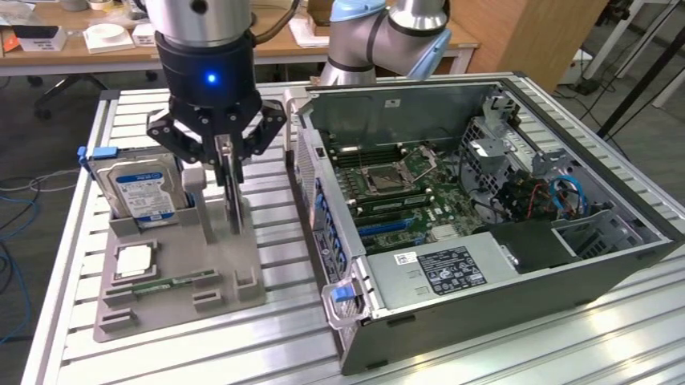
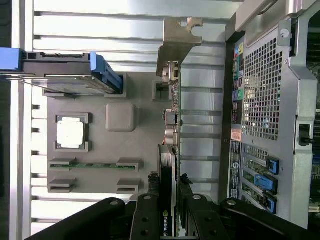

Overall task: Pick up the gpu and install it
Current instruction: 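Pick up the gpu and move the gpu toward the slot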

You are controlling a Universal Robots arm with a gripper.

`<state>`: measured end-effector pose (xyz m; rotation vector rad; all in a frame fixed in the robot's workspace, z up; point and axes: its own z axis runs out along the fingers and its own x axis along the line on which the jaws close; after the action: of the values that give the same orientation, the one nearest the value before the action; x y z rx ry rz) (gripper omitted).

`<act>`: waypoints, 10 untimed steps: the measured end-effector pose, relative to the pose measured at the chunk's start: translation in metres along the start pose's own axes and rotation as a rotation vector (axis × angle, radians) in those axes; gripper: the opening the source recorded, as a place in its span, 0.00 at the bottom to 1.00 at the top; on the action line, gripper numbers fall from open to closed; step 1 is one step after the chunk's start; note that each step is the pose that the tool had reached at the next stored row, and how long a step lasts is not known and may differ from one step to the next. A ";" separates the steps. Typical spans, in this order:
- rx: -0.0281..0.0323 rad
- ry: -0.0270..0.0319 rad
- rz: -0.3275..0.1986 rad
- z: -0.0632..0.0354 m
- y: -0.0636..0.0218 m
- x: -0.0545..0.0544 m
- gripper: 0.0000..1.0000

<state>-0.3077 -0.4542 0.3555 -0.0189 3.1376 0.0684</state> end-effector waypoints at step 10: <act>0.0000 0.0000 0.000 -0.0114 0.0005 0.000 0.26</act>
<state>-0.3077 -0.4541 0.3669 -0.0188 3.1376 0.0684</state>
